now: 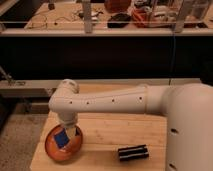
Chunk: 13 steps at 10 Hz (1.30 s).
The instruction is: Place the white sponge in the ceramic bowl
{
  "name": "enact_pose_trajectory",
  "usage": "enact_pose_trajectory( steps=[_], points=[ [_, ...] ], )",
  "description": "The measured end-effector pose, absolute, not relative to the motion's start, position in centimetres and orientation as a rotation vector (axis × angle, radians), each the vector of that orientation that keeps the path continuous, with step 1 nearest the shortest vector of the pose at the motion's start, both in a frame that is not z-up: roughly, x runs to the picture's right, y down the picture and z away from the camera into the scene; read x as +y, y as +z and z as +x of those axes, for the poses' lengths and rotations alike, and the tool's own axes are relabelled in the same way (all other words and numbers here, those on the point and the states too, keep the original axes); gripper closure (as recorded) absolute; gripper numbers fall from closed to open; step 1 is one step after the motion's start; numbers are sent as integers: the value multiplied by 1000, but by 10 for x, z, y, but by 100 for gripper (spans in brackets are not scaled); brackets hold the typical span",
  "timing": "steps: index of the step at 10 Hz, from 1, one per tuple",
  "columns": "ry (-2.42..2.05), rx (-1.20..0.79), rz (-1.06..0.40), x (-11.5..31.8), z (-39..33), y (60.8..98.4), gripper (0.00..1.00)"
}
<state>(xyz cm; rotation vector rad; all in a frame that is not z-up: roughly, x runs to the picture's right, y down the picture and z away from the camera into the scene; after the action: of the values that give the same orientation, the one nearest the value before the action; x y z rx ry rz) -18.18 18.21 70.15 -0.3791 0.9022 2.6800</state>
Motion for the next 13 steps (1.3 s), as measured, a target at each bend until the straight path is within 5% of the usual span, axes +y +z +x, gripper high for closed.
enact_pose_trajectory(
  steps=[13],
  points=[
    [2642, 888, -371, 187, -185, 714, 99]
  ],
)
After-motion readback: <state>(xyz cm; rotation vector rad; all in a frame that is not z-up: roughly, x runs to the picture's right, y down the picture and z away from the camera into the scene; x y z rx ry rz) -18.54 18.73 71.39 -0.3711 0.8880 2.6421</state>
